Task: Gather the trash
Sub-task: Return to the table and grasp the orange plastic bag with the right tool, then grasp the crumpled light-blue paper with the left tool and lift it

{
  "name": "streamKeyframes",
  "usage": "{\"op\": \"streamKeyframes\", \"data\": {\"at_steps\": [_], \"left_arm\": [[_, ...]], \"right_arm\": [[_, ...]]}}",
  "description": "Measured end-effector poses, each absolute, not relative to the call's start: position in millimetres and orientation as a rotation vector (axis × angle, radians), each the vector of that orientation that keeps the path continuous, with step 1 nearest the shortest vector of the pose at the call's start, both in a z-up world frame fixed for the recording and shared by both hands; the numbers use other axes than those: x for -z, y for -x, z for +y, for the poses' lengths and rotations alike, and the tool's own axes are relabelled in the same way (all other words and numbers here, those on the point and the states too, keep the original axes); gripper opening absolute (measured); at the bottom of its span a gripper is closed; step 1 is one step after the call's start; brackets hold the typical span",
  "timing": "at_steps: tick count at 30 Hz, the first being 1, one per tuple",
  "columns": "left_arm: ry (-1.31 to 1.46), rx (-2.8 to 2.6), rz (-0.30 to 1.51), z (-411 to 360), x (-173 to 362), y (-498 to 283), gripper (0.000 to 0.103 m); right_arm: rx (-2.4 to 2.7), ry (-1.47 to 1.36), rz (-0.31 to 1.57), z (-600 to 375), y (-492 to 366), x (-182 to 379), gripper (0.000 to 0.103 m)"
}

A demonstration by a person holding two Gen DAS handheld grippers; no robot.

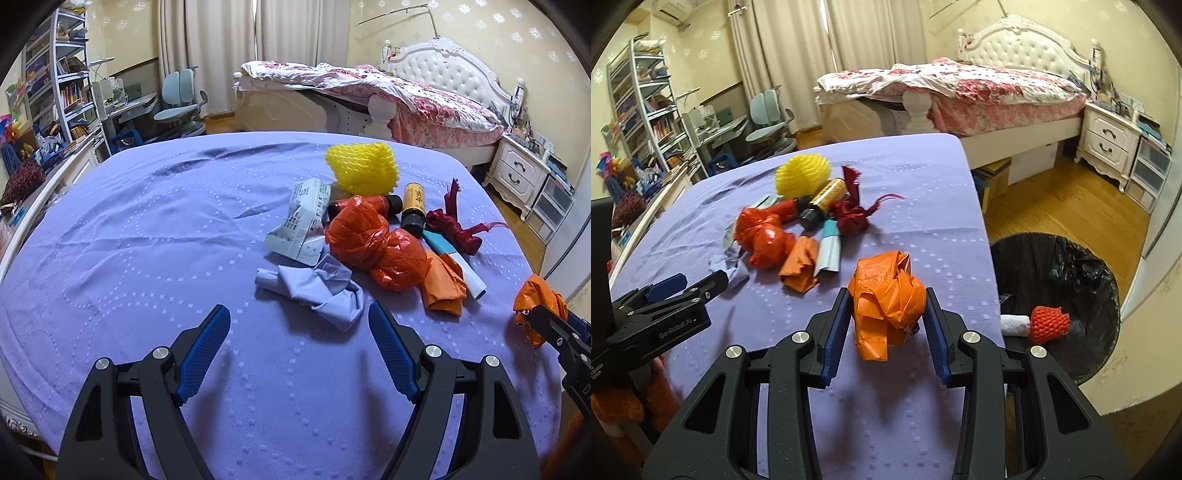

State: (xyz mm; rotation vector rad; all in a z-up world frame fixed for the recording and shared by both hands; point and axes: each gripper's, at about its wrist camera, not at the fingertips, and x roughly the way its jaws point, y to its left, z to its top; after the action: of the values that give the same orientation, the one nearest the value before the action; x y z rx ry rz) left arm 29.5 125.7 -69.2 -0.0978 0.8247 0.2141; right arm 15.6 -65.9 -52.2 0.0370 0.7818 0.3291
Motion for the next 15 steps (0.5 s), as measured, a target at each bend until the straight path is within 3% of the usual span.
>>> {"op": "streamKeyframes", "data": {"at_steps": [12,15], "left_arm": [[0.092,-0.2,0.894,124,78,-53,0.077],[0.105,-0.176,0.896,125,79,-50,0.065]], "right_arm": [[-0.329,-0.067,0.81,-71,-41,63,0.038],[-0.333,-0.07,0.817,-71,-42,65,0.038]]}}
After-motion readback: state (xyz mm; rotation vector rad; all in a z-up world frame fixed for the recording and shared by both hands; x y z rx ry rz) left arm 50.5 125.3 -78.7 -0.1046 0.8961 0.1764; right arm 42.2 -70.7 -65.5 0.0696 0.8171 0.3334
